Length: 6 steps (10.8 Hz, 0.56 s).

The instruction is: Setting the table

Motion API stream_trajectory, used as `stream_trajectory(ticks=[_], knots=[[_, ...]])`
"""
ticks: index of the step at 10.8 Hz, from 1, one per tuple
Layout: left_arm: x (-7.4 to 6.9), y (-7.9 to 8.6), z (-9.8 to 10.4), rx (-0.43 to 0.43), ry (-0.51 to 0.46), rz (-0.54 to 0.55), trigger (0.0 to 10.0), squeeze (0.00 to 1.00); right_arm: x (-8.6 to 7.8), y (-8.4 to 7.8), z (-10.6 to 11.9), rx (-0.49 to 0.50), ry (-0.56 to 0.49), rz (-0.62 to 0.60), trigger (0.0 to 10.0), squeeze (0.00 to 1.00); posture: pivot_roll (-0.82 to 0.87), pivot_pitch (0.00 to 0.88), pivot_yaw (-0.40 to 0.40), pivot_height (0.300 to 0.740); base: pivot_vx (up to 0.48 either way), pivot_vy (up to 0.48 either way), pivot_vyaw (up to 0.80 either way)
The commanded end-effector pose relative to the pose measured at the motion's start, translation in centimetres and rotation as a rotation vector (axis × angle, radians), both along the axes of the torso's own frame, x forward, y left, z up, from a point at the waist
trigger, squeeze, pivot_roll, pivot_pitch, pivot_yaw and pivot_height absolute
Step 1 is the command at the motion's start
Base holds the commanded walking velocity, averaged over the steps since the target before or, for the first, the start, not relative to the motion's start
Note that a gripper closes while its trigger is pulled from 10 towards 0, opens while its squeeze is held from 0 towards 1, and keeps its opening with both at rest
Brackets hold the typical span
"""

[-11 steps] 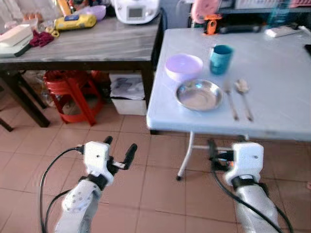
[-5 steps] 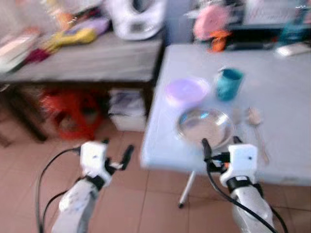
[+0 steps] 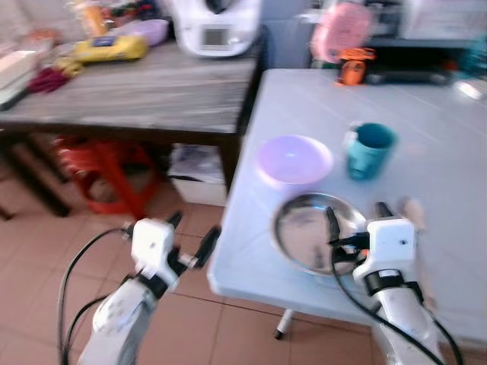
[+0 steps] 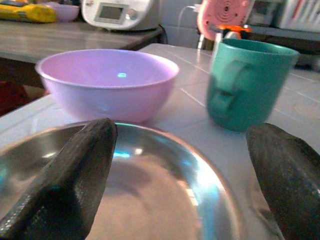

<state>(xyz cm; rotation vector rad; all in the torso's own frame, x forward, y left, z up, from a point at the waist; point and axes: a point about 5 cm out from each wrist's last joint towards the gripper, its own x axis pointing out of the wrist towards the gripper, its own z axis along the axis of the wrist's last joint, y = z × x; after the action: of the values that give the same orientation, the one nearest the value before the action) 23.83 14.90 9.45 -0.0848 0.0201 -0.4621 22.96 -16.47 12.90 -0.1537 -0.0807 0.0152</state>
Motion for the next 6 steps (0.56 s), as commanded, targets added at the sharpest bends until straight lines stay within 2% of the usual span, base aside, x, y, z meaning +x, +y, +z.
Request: stream_trajectory(ticks=[1,4,5,6], knots=[[-0.2,0.1,0.6,0.006,-0.016,-0.032,10.0,0.0,-0.3,-0.6,0.1,0.003,0.007,-0.037,10.0,0.0,-0.07,0.089,0.095,0.74,0.0,0.0,0.0],[-0.7,0.1,0.9,-0.029,0.016,-0.149,10.0,0.0,-0.5,-1.3,0.3,0.026,0.012,-0.069,10.0,0.0,-0.08,0.09,0.09,0.74,0.0,0.0,0.0],[-0.8,0.3,1.1,-0.03,0.023,-0.182,10.0,0.0,-0.7,-1.5,0.4,0.006,0.015,-0.08,10.0,0.0,-0.09,0.092,0.087,0.74,0.0,0.0,0.0],[-1.2,0.4,0.9,-0.035,0.076,-0.26,10.0,0.0,-1.0,-1.9,0.3,-0.011,0.024,-0.112,10.0,0.0,-0.09,0.097,0.088,0.74,0.0,0.0,0.0]])
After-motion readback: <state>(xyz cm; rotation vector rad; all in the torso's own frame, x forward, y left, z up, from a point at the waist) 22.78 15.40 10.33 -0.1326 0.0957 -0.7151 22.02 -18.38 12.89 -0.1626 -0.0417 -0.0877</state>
